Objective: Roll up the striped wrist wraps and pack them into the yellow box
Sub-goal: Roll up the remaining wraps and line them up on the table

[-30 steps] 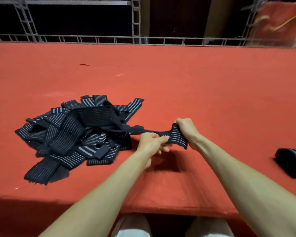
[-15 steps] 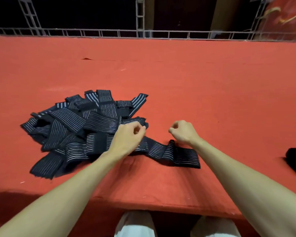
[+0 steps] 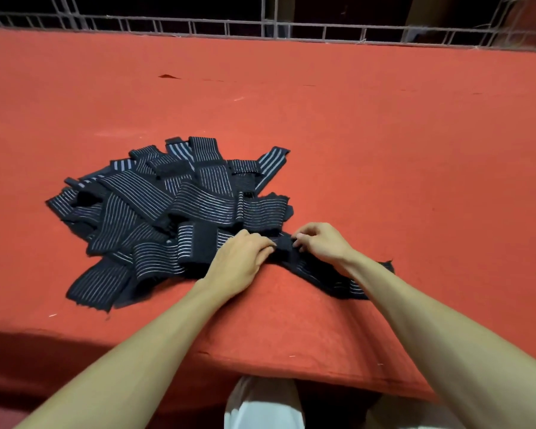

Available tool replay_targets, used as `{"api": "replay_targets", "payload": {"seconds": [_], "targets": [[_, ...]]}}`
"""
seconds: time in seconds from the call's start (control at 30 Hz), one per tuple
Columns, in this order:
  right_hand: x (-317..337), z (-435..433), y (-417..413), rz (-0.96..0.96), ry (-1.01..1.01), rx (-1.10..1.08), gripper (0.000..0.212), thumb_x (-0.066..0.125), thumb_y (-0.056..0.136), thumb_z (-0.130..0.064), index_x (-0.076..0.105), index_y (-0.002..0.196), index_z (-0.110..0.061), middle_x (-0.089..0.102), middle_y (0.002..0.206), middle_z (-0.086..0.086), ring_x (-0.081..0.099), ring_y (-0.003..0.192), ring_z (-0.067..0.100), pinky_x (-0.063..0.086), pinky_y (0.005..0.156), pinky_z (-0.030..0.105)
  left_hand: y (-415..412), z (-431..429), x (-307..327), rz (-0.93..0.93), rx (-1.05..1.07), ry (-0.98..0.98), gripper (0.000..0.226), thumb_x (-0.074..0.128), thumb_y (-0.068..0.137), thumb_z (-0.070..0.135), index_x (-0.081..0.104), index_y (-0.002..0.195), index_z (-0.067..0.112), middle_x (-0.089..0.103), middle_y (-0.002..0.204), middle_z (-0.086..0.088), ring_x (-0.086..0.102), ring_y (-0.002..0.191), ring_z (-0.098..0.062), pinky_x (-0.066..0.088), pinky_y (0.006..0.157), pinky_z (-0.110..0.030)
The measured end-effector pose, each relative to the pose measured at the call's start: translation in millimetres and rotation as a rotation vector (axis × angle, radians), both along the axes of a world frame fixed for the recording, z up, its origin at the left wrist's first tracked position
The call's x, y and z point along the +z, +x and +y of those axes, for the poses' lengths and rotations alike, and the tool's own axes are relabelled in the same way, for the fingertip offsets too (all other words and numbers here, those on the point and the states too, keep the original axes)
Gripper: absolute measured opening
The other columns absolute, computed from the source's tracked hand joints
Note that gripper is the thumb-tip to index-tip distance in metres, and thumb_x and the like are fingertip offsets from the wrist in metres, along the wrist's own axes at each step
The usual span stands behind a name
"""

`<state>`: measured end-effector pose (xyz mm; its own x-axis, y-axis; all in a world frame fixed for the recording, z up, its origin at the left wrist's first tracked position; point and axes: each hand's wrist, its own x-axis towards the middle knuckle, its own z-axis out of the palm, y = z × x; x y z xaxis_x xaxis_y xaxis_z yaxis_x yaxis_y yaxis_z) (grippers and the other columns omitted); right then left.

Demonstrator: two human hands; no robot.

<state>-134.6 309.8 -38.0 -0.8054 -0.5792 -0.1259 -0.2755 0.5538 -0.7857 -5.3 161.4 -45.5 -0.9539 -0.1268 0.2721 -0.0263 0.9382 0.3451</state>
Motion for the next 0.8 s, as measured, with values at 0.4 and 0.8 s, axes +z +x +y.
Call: {"api": "replay_targets", "payload": {"seconds": [0.4,0.8], "targets": [[19.1,4.3,15.6,0.125,0.053,0.153,0.022,0.053,0.098,-0.019,0.063,0.117,-0.021,0.061,0.105,-0.005,0.058,0.095,0.014,0.045,0.083,0.023,22.4,-12.4,48.2,0.244,0.274,0.445,0.042,0.054,0.098,0.025,0.041,0.062,0.006,0.037,0.055,0.001,0.033,0.055,-0.012,0.026,0.056,-0.027],[144.0,25.5,56.5,-0.279,-0.635,0.111,0.031,0.069,0.087,-0.007,0.062,0.118,-0.002,0.061,0.087,0.010,0.060,0.064,0.013,0.048,0.056,0.023,40.6,24.5,145.6,0.413,0.077,0.635,0.040,0.052,0.099,0.020,0.046,0.060,0.024,0.049,0.049,0.016,0.042,0.049,0.004,0.031,0.051,-0.018]]}}
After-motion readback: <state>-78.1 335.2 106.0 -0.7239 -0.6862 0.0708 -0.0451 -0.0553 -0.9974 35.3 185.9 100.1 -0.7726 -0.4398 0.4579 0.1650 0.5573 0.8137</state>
